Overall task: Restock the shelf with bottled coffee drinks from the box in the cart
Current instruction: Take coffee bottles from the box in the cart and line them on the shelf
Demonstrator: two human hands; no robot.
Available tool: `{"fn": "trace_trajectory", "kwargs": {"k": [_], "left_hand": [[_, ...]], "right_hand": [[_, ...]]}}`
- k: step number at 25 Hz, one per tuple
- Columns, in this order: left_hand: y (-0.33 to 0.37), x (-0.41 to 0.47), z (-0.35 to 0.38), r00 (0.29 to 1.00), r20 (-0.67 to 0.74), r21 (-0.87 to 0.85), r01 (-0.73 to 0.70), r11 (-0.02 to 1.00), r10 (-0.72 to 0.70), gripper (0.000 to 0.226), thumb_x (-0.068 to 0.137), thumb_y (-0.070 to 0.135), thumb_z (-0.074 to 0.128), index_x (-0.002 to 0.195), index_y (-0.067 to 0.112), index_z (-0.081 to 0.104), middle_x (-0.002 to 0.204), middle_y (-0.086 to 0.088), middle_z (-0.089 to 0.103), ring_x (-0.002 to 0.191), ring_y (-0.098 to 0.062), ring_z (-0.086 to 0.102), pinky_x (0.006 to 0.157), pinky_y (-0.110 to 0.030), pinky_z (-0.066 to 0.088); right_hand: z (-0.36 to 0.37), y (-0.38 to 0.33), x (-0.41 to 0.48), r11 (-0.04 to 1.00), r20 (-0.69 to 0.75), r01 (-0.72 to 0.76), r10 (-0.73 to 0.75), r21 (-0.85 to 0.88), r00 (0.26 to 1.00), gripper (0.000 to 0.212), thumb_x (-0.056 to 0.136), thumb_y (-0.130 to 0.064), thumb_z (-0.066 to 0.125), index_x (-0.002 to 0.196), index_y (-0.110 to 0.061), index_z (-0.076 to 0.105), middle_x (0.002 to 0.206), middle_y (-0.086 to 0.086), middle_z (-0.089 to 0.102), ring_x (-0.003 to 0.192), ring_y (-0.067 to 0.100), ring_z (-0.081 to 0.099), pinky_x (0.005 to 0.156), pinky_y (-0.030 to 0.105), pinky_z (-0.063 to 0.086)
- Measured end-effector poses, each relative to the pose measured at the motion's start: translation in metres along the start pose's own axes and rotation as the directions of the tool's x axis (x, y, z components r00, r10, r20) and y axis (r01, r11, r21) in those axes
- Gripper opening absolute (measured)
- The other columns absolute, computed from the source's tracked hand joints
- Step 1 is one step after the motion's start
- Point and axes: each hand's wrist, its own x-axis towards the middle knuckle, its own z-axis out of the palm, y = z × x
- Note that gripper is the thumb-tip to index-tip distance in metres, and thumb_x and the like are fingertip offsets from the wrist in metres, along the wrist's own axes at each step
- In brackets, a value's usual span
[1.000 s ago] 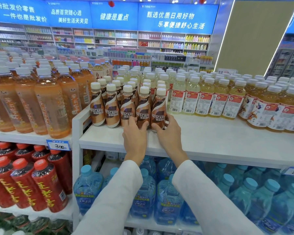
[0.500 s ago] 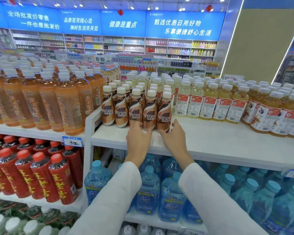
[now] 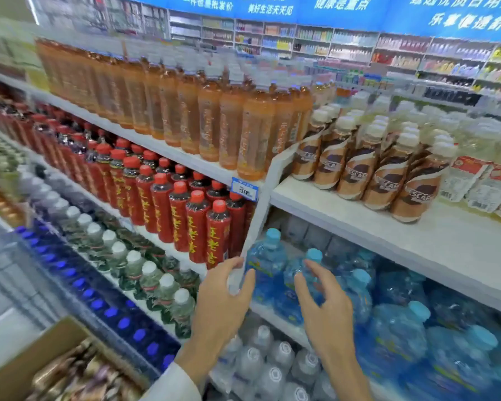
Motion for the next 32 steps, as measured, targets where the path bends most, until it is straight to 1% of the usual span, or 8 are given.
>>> {"fn": "trace_trajectory", "kwargs": {"k": [4, 10, 13, 17, 21, 25, 29, 32], "left_hand": [[-0.081, -0.063, -0.074, 0.973, -0.077, 0.132, 0.228, 0.965, -0.220, 0.043, 0.092, 0.065, 0.055, 0.128, 0.042, 0.061, 0.119, 0.030, 0.059, 0.110, 0.010, 0.053, 0.095, -0.017, 0.044], [-0.171, -0.152, -0.152, 0.828, -0.289, 0.118, 0.530, 0.840, -0.481, 0.016, 0.097, 0.047, 0.059, 0.104, 0.035, 0.066, 0.101, 0.016, 0.071, 0.095, -0.001, 0.064, 0.088, -0.030, 0.052], [-0.215, -0.191, -0.176, 0.709, -0.396, 0.073, 0.659, 0.749, -0.584, 0.020, 0.096, 0.045, 0.064, 0.113, 0.036, 0.068, 0.101, 0.023, 0.071, 0.094, 0.012, 0.059, 0.084, -0.007, 0.044], [-0.268, -0.226, -0.195, 0.516, -0.417, -0.031, 0.815, 0.579, -0.748, 0.041, 0.091, 0.056, 0.061, 0.121, 0.030, 0.069, 0.104, 0.015, 0.074, 0.094, -0.004, 0.068, 0.086, -0.027, 0.055], [-0.325, -0.213, -0.216, 0.446, -0.380, -0.038, 0.868, 0.495, -0.810, 0.030, 0.091, 0.055, 0.059, 0.117, 0.039, 0.065, 0.090, 0.023, 0.066, 0.088, 0.006, 0.065, 0.065, -0.001, 0.041], [-0.416, -0.127, -0.244, 0.494, -0.348, 0.128, 0.867, 0.481, -0.797, 0.039, 0.097, 0.039, 0.060, 0.130, 0.019, 0.059, 0.115, -0.004, 0.069, 0.109, -0.025, 0.065, 0.085, -0.028, 0.048], [-0.515, -0.039, -0.263, 0.586, -0.289, 0.342, 0.802, 0.490, -0.757, 0.051, 0.096, 0.021, 0.060, 0.143, 0.005, 0.049, 0.139, -0.020, 0.056, 0.131, -0.036, 0.049, 0.111, -0.042, 0.038], [-0.580, -0.014, -0.264, 0.627, -0.217, 0.547, 0.713, 0.438, -0.748, 0.061, 0.100, 0.023, 0.059, 0.152, 0.004, 0.036, 0.154, -0.019, 0.041, 0.143, -0.035, 0.036, 0.119, -0.045, 0.029]], "right_hand": [[0.081, 0.025, -0.043, 0.994, 0.341, -0.101, 0.107, -0.036, 0.934, 0.051, 0.090, -0.063, 0.055, 0.138, -0.045, 0.054, 0.144, -0.024, 0.051, 0.131, 0.003, 0.049, 0.107, 0.030, 0.041], [0.189, 0.061, -0.105, 0.942, 0.671, -0.258, 0.333, -0.213, 0.663, 0.051, 0.096, -0.046, 0.062, 0.143, -0.029, 0.053, 0.147, -0.002, 0.054, 0.120, 0.007, 0.056, 0.101, 0.027, 0.044], [0.228, 0.073, -0.137, 0.925, 0.747, -0.242, 0.379, -0.292, 0.546, 0.049, 0.095, -0.048, 0.061, 0.141, -0.032, 0.054, 0.140, -0.005, 0.058, 0.116, 0.000, 0.057, 0.095, 0.020, 0.044], [0.276, 0.082, -0.165, 0.879, 0.767, -0.183, 0.475, -0.441, 0.432, 0.058, 0.092, -0.061, 0.056, 0.142, -0.031, 0.054, 0.127, -0.004, 0.061, 0.108, 0.014, 0.059, 0.092, 0.035, 0.049], [0.316, 0.092, -0.178, 0.837, 0.751, -0.122, 0.535, -0.534, 0.388, 0.048, 0.097, -0.054, 0.056, 0.138, -0.028, 0.056, 0.135, -0.006, 0.059, 0.121, 0.018, 0.057, 0.095, 0.032, 0.045], [0.348, 0.105, -0.190, 0.820, 0.723, -0.146, 0.561, -0.554, 0.404, 0.033, 0.095, -0.039, 0.067, 0.127, -0.032, 0.062, 0.131, -0.009, 0.062, 0.124, 0.014, 0.056, 0.092, 0.016, 0.044], [0.380, 0.124, -0.206, 0.798, 0.680, -0.256, 0.600, -0.545, 0.422, 0.025, 0.090, -0.034, 0.075, 0.114, -0.037, 0.068, 0.125, -0.013, 0.067, 0.122, 0.011, 0.058, 0.109, 0.038, 0.045], [0.398, 0.132, -0.215, 0.760, 0.630, -0.308, 0.648, -0.573, 0.428, 0.023, 0.085, -0.039, 0.078, 0.104, -0.047, 0.068, 0.115, -0.025, 0.068, 0.112, 0.000, 0.060, 0.100, 0.028, 0.047]]}}
